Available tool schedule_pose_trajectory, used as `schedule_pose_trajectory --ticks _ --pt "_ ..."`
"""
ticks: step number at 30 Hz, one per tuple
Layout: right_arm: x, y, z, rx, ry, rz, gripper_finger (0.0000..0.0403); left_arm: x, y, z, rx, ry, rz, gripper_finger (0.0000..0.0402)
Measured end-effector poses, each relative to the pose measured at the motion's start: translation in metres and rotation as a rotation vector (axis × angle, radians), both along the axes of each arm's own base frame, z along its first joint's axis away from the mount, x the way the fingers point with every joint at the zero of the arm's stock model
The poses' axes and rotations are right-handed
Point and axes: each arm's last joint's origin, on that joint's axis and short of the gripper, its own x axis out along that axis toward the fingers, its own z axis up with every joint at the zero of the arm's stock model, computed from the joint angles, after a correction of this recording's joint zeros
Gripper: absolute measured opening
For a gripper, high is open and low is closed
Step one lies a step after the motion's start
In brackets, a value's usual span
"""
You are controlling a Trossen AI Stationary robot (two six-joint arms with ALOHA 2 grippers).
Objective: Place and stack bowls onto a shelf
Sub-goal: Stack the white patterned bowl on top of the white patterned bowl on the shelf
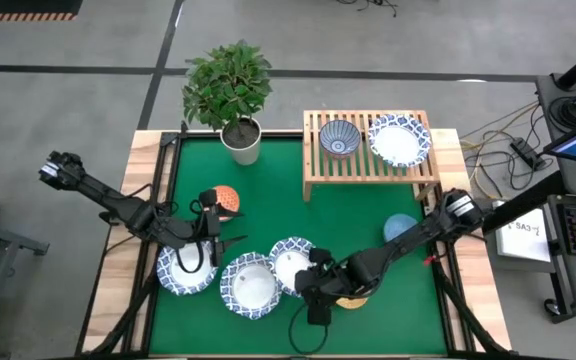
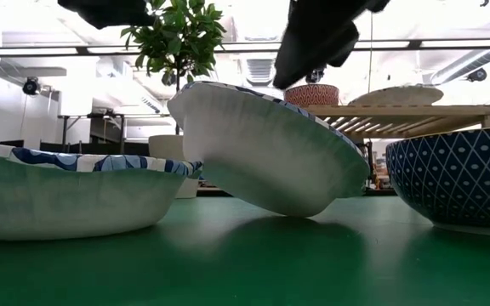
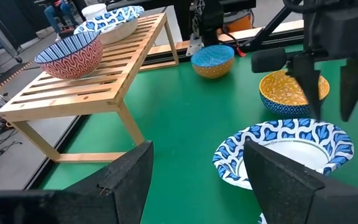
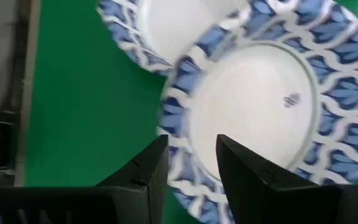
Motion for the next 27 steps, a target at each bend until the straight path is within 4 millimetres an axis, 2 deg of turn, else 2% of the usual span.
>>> schedule_pose_trajectory --ticks 5,8,12,20,23,27 --pt "0.002 0.001 0.014 0.017 -0.060 -0.009 0.0065 0.000 0.000 -0.001 0.014 0.005 -0.005 0.0232" --pt "0.003 0.002 0.015 0.061 -0.052 -0.029 0.0054 0.000 0.000 -0.002 0.016 0.008 -0.005 0.0232" --pt "0.006 0.005 0.005 0.113 -0.008 -0.063 0.0089 0.000 0.000 -0.004 0.019 0.014 -0.005 0.0232" --pt "0.008 0.006 -0.003 0.103 0.008 -0.061 0.0209 -0.001 0.000 -0.004 0.018 0.015 -0.004 0.0232" --pt "0.009 0.004 -0.003 0.087 0.001 -0.074 0.0221 -0.001 0.000 -0.004 0.018 0.016 -0.005 0.0232" --pt "0.010 0.003 -0.006 0.073 -0.005 -0.085 0.0211 -0.001 0.000 -0.004 0.018 0.016 -0.004 0.0232"
